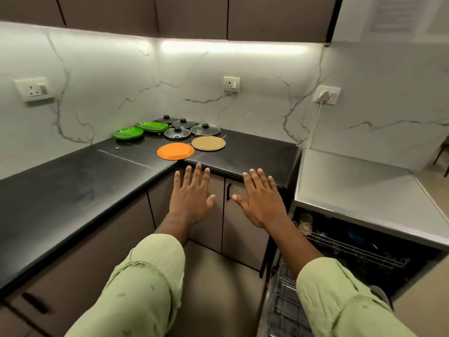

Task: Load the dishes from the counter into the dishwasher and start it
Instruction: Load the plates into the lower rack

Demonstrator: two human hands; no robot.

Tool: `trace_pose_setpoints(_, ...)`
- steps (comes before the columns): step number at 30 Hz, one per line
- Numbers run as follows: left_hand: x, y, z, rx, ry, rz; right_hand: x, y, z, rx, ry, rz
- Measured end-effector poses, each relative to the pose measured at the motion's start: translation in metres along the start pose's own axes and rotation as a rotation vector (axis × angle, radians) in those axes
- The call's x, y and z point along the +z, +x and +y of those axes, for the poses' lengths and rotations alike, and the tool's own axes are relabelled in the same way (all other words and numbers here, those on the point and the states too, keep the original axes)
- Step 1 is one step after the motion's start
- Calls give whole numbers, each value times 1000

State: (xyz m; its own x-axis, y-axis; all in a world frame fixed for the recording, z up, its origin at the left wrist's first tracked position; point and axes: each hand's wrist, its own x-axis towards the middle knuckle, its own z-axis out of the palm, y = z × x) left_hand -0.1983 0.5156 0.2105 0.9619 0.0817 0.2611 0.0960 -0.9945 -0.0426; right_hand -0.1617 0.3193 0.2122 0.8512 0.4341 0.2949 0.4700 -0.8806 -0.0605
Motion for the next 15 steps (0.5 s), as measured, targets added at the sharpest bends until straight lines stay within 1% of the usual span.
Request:
trace_pose_setpoints(8,20,42,-89,13,13,-49,31,71,-60,20,26,-43)
trace_pose_setpoints(15,49,74,-125,4,-21,-105,64,123,-76,5,35,-86)
